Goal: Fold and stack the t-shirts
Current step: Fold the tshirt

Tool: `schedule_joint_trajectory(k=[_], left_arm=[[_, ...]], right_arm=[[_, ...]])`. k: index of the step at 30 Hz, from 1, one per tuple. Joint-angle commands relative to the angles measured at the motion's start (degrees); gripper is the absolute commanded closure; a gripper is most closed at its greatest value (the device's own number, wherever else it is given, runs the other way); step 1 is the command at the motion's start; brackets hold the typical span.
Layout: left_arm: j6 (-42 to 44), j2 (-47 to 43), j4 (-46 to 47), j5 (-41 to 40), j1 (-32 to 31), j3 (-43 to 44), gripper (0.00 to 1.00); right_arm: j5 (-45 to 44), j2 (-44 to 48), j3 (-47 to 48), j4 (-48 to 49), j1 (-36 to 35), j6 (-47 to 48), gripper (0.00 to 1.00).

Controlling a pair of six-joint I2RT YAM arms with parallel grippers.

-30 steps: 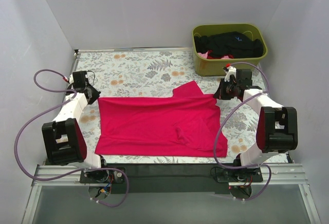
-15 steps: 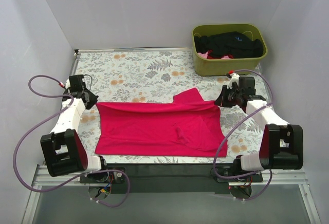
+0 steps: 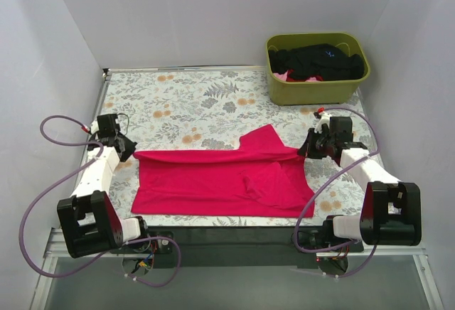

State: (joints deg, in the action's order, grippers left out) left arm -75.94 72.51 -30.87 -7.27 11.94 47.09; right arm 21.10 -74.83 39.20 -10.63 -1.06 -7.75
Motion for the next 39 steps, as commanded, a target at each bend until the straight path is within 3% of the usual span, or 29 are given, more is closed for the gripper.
schedule_joint_trajectory(k=[1, 13, 15, 18, 19, 21, 22, 24, 27, 31, 39], left_arm=[[-1.3, -3.2, -0.9, -3.8, 0.5, -2.2, 1.00], [-7.0, -7.2, -0.1, -5.3, 0.6, -9.3, 1.00], [-7.6, -6.7, 0.1, -4.7, 0.6, -10.4, 0.98], [-8.5, -6.3, 0.0, -4.2, 0.6, -11.6, 0.80], [-8.7, -6.6, -0.1, -4.1, 0.6, -11.7, 0.62], [-8.3, -8.5, 0.4, -3.2, 0.6, -11.6, 0.40], [-7.9, -9.5, 0.5, -3.0, 0.7, -11.5, 0.23], [-5.8, -12.5, 1.5, -1.6, 0.6, -11.4, 0.16], [-4.1, -15.0, 3.1, 0.8, 0.4, -11.1, 0.14], [-1.0, -12.6, 4.6, 10.7, -2.7, -6.6, 0.13], [-5.3, 0.2, 10.6, 13.7, -27.0, 3.5, 0.23]], right_arm=[[-1.9, 2.5, -2.1, -0.4, 0.5, -0.8, 0.99], [-2.4, 3.8, -7.4, -0.4, 2.0, -3.2, 0.98], [-2.5, 3.6, -7.8, -0.4, 2.0, -3.3, 0.90], [-1.1, 3.6, -8.2, -0.5, 2.0, -3.6, 0.78], [-0.5, 4.1, -8.1, -0.7, 2.0, -3.7, 0.75], [0.9, 6.3, -6.7, -0.9, 1.9, -3.2, 0.64], [1.2, 6.9, -5.8, -1.1, 1.8, -2.9, 0.61], [1.8, 8.2, -2.7, -1.4, 1.1, -1.1, 0.54], [1.1, 7.0, 0.9, -1.7, -3.1, 1.2, 0.52], [-1.3, 1.6, 5.7, -0.7, -9.0, 3.6, 0.53], [-3.2, -13.3, 16.1, 2.5, -12.4, 6.8, 0.59]])
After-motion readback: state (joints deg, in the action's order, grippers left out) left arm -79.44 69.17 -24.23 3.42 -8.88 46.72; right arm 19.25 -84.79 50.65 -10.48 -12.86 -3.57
